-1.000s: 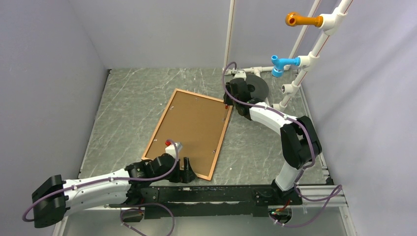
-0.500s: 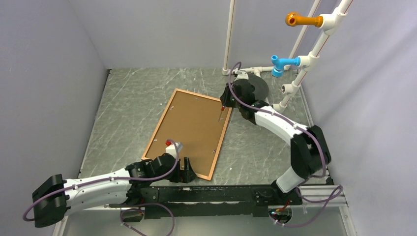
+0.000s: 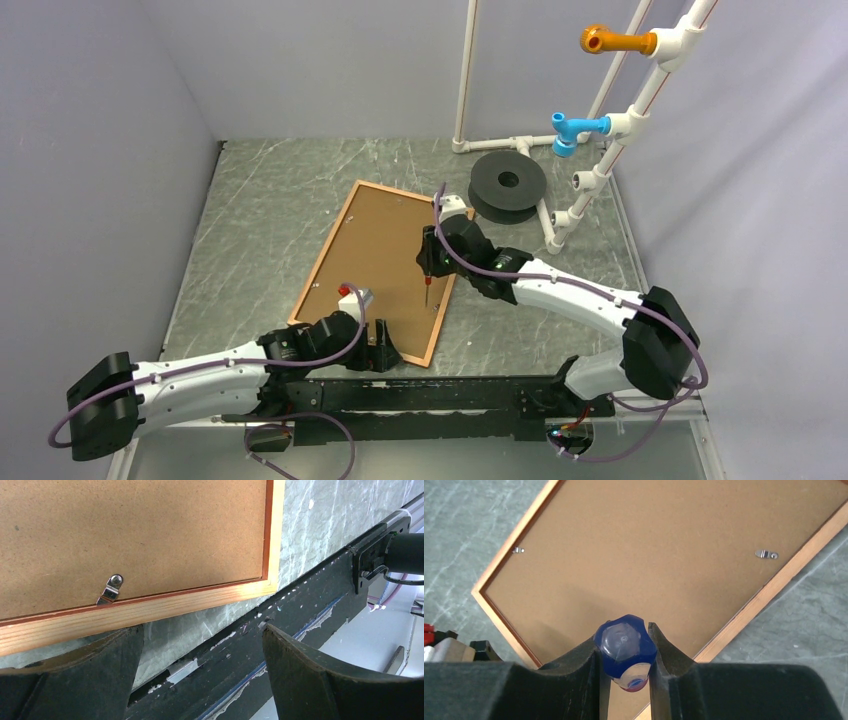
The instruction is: Take the photo out of the frame
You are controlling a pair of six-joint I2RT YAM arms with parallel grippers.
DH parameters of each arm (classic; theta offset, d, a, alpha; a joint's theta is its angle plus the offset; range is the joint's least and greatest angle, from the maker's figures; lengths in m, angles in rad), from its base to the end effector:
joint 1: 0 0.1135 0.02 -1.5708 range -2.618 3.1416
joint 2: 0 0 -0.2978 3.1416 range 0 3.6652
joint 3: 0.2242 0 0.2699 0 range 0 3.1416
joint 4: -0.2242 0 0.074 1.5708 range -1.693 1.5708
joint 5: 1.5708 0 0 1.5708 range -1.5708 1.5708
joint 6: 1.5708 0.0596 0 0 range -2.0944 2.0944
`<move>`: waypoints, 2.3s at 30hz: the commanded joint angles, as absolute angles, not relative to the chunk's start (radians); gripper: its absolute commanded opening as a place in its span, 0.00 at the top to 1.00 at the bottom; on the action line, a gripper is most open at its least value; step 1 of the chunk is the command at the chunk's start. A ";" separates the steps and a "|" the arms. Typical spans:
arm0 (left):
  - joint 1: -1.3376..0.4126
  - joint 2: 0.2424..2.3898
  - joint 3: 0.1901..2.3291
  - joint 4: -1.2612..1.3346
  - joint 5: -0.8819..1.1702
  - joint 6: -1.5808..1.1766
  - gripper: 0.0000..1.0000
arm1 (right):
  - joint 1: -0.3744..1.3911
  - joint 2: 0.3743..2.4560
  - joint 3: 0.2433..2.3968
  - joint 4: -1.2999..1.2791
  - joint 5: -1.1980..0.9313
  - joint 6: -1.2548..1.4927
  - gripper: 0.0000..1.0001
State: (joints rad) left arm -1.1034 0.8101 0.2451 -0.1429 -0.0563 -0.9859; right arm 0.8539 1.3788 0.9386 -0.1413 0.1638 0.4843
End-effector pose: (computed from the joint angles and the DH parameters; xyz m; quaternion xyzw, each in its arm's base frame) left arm 0.0798 -0.1507 0.1522 0.0416 0.9071 -0.3486 0.2320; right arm 0.2293 0.2482 0.2750 -0.1230 0.8694 0.2370 0.4158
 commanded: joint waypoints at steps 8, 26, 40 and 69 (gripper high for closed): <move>-1.103 0.845 0.257 -0.111 -0.037 -0.991 0.08 | 0.894 1.321 0.893 -0.182 0.323 0.562 1.00; -1.103 0.837 0.267 -0.141 -0.044 -0.983 0.08 | 0.895 1.377 0.865 -0.132 0.427 0.569 1.00; -1.103 0.830 0.270 -0.142 -0.046 -0.984 0.09 | 0.895 1.417 0.867 -0.069 0.455 0.570 1.00; -1.103 0.852 0.283 -0.134 -0.046 -0.985 0.09 | 0.895 1.500 0.963 0.042 0.431 0.481 1.00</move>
